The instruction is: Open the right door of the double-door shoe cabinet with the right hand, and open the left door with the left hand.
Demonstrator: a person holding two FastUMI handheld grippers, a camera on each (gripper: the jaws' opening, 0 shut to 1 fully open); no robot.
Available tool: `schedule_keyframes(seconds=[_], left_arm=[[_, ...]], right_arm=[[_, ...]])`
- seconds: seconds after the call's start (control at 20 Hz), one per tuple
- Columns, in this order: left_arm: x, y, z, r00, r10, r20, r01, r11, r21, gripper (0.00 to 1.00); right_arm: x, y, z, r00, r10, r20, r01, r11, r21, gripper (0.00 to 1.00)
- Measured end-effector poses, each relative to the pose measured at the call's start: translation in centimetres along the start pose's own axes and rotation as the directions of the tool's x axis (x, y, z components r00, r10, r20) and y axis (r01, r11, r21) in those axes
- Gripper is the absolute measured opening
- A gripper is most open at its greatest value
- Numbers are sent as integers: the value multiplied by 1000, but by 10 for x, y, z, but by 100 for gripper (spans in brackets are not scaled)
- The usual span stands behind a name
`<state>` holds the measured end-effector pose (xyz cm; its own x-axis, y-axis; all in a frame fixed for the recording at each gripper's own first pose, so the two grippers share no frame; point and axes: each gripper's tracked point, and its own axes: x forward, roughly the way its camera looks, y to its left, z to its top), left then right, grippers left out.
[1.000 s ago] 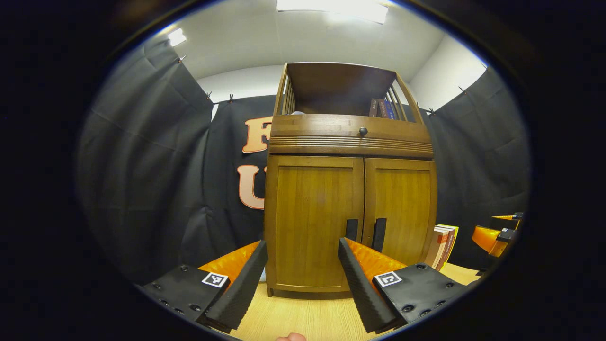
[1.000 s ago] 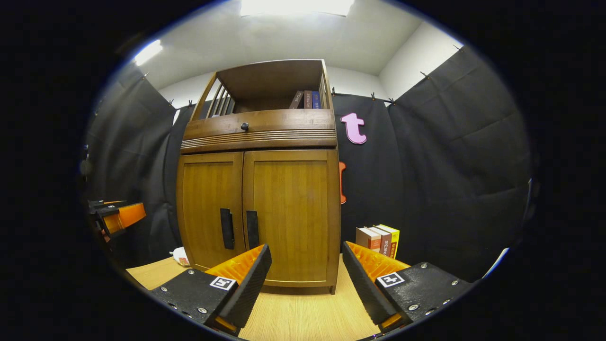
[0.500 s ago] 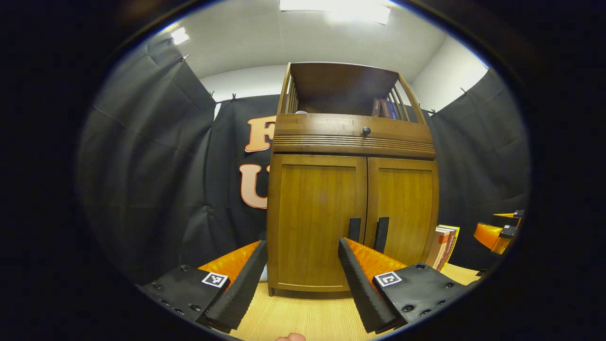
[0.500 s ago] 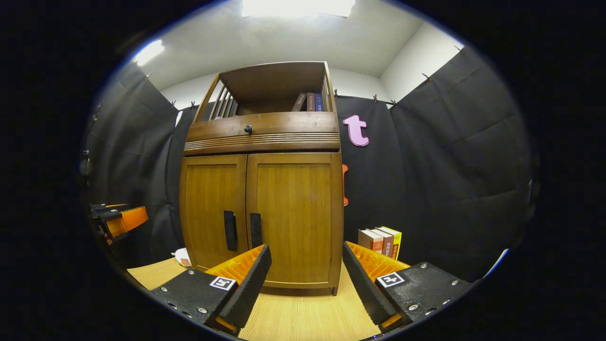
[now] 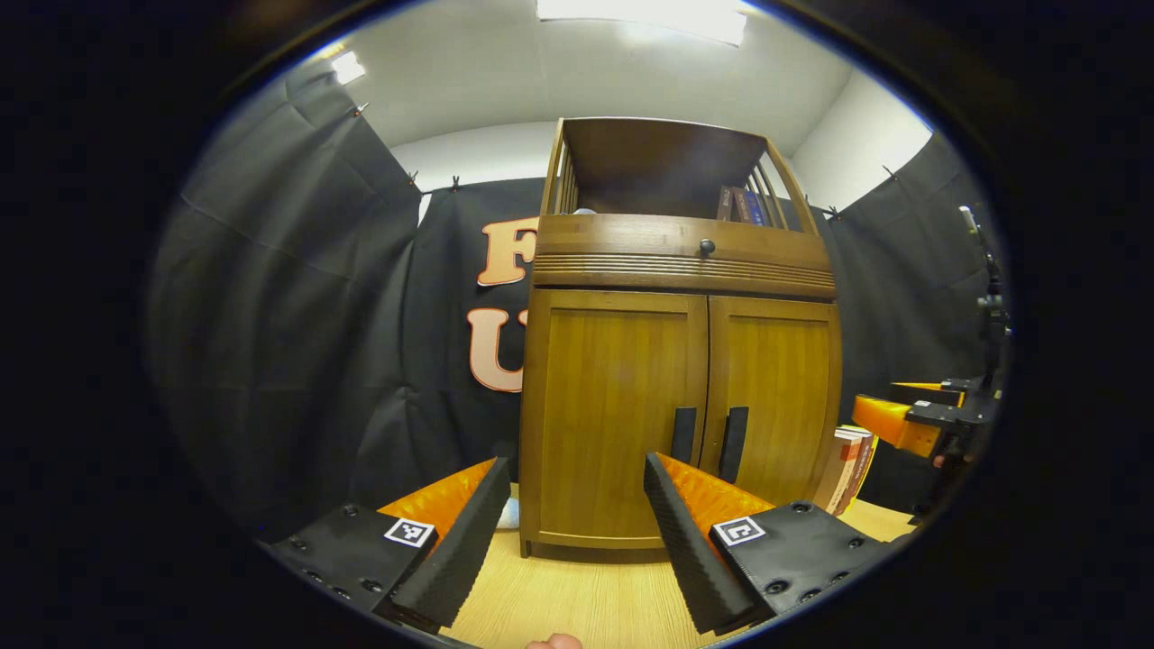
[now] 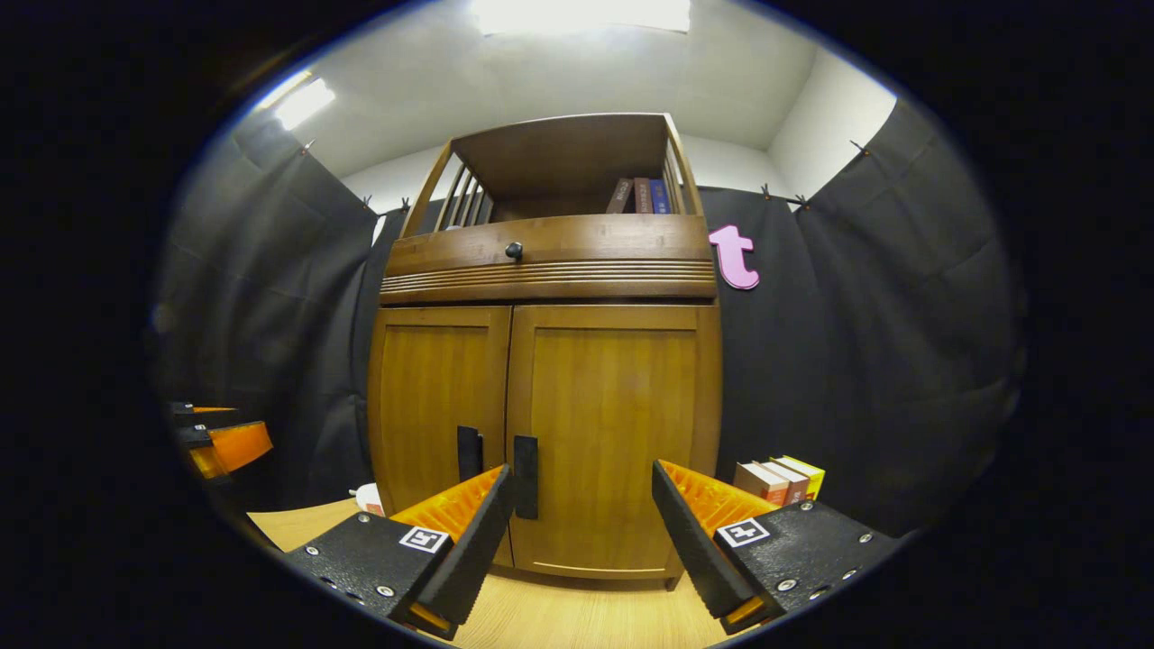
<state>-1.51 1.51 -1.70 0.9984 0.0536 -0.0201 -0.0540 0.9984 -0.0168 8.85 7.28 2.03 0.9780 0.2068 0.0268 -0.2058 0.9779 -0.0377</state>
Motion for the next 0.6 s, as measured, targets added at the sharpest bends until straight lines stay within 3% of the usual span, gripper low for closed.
schedule_keyframes(seconds=[0.1,0.2,0.6], left_arm=[[1,3,-3,1000,-2,-11,1,1000,-5,99],[1,6,-2,1000,-1,-11,0,1000,-19,94],[-10,30,-8,999,53,-13,-53,999,3,94]], right_arm=[[28,10,-6,999,34,-9,-34,999,0,93],[54,18,-16,999,50,-21,-50,999,-4,93],[145,35,-66,991,51,-127,-47,998,32,93]])
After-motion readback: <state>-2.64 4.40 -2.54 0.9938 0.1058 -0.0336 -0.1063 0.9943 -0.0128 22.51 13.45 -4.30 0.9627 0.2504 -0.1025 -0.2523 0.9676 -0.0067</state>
